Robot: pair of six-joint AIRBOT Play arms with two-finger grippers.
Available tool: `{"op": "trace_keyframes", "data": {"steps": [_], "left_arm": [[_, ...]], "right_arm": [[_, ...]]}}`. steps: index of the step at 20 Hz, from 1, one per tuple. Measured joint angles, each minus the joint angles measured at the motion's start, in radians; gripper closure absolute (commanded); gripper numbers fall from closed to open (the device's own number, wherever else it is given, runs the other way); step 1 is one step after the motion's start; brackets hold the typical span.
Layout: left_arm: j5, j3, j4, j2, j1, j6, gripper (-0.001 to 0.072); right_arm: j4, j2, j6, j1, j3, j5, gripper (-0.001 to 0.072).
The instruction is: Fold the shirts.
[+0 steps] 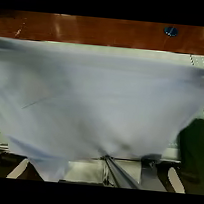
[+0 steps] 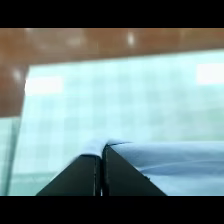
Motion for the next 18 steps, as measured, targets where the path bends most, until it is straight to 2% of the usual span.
{"op": "trace_keyframes", "data": {"steps": [5,7,10,14,18], "left_arm": [[0.200,-0.127,-0.003,-0.297,-0.005,-0.087,0.0694],[0.290,-0.117,-0.031,-0.444,0.002,-0.134,0.0694],[0.362,-0.028,-0.122,-0.669,0.035,-0.174,0.0694],[0.311,0.130,-0.267,-0.895,0.090,-0.185,0.0694],[0.190,0.208,-0.349,-0.977,0.141,-0.076,0.0694]], "right_arm": [[0.074,-0.271,-0.101,0.067,-0.188,-0.241,0.0690],[0.079,-0.441,-0.117,0.079,-0.159,-0.335,0.0690],[0.082,-0.686,-0.110,0.069,-0.034,-0.386,0.0690],[0.082,-0.920,-0.077,0.045,0.134,-0.346,0.0690],[0.083,-0.995,-0.084,0.008,0.201,-0.240,0.0690]]}}
